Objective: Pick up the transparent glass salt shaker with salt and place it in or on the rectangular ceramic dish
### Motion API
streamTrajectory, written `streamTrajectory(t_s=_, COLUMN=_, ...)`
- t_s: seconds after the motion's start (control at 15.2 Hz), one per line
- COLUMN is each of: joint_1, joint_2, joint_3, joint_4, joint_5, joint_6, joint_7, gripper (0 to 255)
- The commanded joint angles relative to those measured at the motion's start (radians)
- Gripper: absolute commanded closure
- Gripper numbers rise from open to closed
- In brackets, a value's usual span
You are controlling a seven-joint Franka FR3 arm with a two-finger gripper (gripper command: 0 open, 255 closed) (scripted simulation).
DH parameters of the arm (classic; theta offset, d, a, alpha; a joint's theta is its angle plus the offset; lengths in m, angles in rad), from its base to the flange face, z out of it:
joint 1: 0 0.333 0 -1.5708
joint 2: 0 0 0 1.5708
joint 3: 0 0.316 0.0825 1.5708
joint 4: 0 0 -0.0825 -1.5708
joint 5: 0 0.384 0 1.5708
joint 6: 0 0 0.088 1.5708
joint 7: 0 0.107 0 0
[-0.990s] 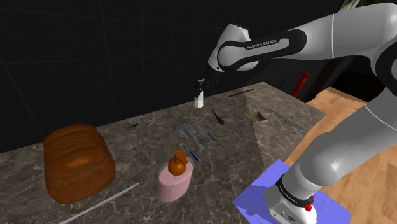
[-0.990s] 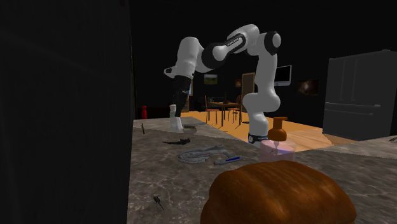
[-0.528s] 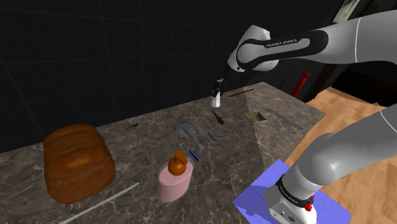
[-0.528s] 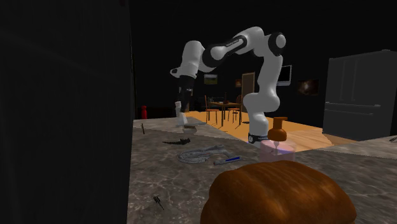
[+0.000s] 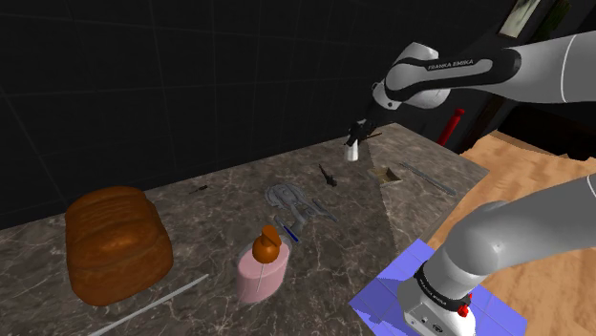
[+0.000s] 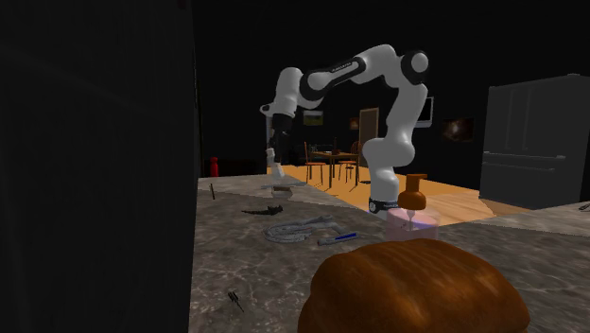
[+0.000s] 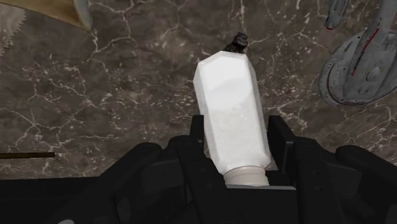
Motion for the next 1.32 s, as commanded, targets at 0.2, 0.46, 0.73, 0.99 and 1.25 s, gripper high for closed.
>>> streamTrajectory(t_s=0.2, joint_1=-0.059, joint_2=-0.048, joint_3=-0.103, joint_4=-0.021, joint_5=-0.037, joint_6=-0.047, joint_7=-0.128, gripper=255)
streamTrajectory(t_s=0.46, joint_1=-0.102, joint_2=-0.061, joint_3=-0.184, joint_4=-0.011, joint_5=-0.068, joint_6=-0.083, joint_7=-0.226, gripper=255)
streamTrajectory(t_s=0.73, joint_1=-0.141, joint_2=-0.053, joint_3=-0.267, joint_4=0.019, joint_5=-0.095, joint_6=-0.119, joint_7=-0.326, gripper=255)
streamTrajectory(t_s=0.99, joint_1=-0.162, joint_2=-0.027, joint_3=-0.333, joint_4=0.031, joint_5=-0.107, joint_6=-0.115, joint_7=-0.405, gripper=255)
streamTrajectory(t_s=1.25, joint_1=-0.158, joint_2=-0.007, joint_3=-0.345, joint_4=-0.008, joint_5=-0.1, joint_6=-0.058, joint_7=-0.422, gripper=255)
